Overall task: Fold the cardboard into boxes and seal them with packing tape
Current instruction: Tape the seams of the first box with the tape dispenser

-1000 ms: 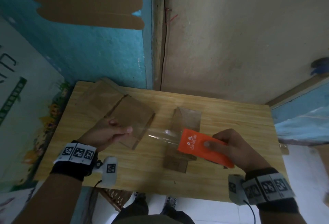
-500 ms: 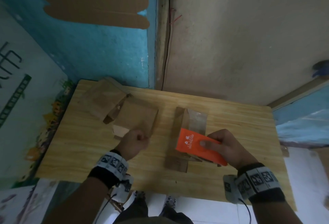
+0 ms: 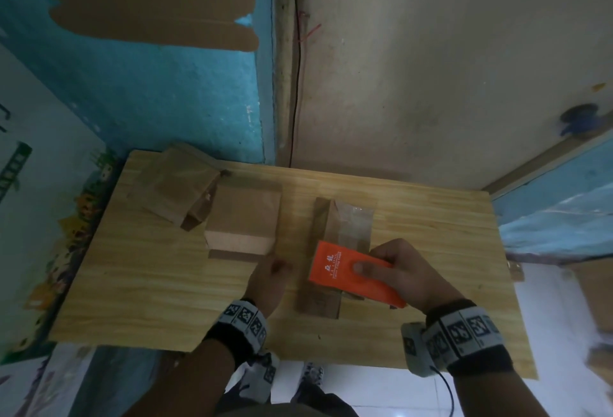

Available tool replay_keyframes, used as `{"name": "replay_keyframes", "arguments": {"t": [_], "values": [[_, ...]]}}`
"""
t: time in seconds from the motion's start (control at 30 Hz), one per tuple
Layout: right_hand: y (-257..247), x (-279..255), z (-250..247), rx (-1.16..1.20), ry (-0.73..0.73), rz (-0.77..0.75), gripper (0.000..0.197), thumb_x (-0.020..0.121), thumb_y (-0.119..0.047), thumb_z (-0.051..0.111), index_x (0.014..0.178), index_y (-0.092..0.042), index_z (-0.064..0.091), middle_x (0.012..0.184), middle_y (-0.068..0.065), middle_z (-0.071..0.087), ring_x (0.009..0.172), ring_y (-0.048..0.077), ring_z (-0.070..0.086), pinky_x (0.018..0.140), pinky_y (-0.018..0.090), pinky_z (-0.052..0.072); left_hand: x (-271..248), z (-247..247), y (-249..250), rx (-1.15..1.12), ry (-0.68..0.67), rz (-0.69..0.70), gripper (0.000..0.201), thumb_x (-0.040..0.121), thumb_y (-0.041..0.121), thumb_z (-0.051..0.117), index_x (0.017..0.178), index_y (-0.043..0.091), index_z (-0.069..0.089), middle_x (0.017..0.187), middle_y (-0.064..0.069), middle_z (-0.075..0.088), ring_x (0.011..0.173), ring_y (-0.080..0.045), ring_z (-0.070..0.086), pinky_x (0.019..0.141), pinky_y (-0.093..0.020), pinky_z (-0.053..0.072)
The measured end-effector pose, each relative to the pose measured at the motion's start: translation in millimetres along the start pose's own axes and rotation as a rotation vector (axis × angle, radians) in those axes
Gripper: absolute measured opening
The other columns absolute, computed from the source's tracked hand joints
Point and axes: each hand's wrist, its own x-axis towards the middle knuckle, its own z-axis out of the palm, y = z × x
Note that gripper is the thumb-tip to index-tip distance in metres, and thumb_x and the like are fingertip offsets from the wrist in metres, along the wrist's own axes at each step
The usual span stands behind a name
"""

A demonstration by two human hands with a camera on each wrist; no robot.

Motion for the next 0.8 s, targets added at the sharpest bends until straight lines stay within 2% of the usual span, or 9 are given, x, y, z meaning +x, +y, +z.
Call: {"name": "replay_keyframes", "arguments": {"t": [0.07,0.13,0.23,0.3,0.37,0.47,0.57,0.7,0.8], "values": [[-1.0,1.4,-0.4,-0.008,0.001,0.003,0.067,0.082,-0.055,0.082,0.084,0.012,0.073,0.076,0.028,0.073,0.053,0.023,0.066,0.043,0.023,0.047,-0.2,1.2,-2.6,-0.095,0.047,-0.049,0.027,0.073,0.042,0.061,0.068,0.016,0.058,0.065,-0.002,0.058,0.062,-0.02,0.052,0.066,-0.037,0.042],[-1.6,3.3,-0.1,-0.023,-0.006,0.009,0.059,0.09,-0.047,0.081,0.085,0.011,0.074,0.077,0.026,0.074,0.055,0.024,0.068,0.043,0.022,0.047,2.5,-0.5,-9.4,-0.262,0.107,-0.106,0.02,0.066,0.036,0.068,0.063,0.018,0.061,0.067,-0.012,0.056,0.064,-0.022,0.048,0.065,-0.039,0.038],[-2.7,6.6,2.9,-0.039,-0.015,0.01,0.066,0.083,-0.059,0.078,0.085,0.007,0.075,0.078,0.022,0.076,0.06,0.033,0.072,0.045,0.025,0.05,3.5,-0.9,-17.9,-0.538,0.15,-0.248,0.015,0.081,0.017,0.075,0.093,0.014,0.068,0.089,-0.015,0.068,0.078,-0.026,0.058,0.066,-0.034,0.042],[-4.9,8.3,4.6,-0.05,-0.013,0.015,0.069,0.08,-0.064,0.077,0.086,0.005,0.076,0.08,0.02,0.077,0.066,0.039,0.074,0.047,0.028,0.052,7.9,0.5,-19.8,-0.452,0.144,-0.253,0.02,0.077,0.018,0.073,0.094,0.009,0.068,0.083,-0.011,0.069,0.073,-0.023,0.058,0.066,-0.034,0.043],[-6.7,10.4,5.5,-0.058,-0.015,0.018,0.059,0.088,-0.055,0.08,0.086,0.004,0.077,0.08,0.018,0.077,0.069,0.039,0.074,0.049,0.028,0.053,12.4,2.4,-17.1,-0.211,0.097,-0.176,0.017,0.071,0.014,0.074,0.085,0.004,0.07,0.073,-0.008,0.07,0.067,-0.024,0.058,0.062,-0.034,0.044],[-10.8,12.5,6.8,-0.083,-0.016,0.028,0.046,0.093,-0.044,0.079,0.082,0.001,0.077,0.077,0.017,0.077,0.069,0.037,0.074,0.051,0.028,0.053,14.7,9.4,-12.1,0.011,0.02,-0.095,0.015,0.078,-0.001,0.077,0.075,0.012,0.072,0.07,0.0,0.073,0.067,-0.023,0.067,0.061,-0.029,0.052],[-13.0,14.5,9.0,-0.109,-0.029,0.005,0.044,0.094,-0.045,0.079,0.082,-0.002,0.077,0.077,0.015,0.077,0.066,0.034,0.075,0.052,0.03,0.053,13.6,21.2,-11.0,0.128,0.004,-0.04,0.005,0.086,0.015,0.075,0.083,0.018,0.072,0.083,0.001,0.074,0.08,-0.02,0.07,0.074,-0.035,0.059],[-14.0,16.4,11.7,-0.156,-0.038,-0.032,0.055,0.087,-0.059,0.077,0.079,-0.005,0.077,0.075,0.013,0.077,0.063,0.031,0.074,0.054,0.037,0.055,4.8,29.2,-2.7,0.182,-0.002,0.009,0.013,0.098,0.025,0.064,0.089,0.017,0.069,0.092,-0.002,0.073,0.087,-0.021,0.069,0.074,-0.031,0.053],[-15.8,17.4,12.8,-0.193,-0.024,-0.041,0.047,0.093,-0.05,0.078,0.076,-0.006,0.076,0.073,0.013,0.076,0.061,0.03,0.073,0.05,0.032,0.052,-4.0,32.4,2.8,0.165,-0.065,-0.014,0.02,0.1,0.029,0.059,0.089,0.015,0.067,0.09,-0.003,0.073,0.085,-0.021,0.07,0.082,-0.042,0.06]]}}
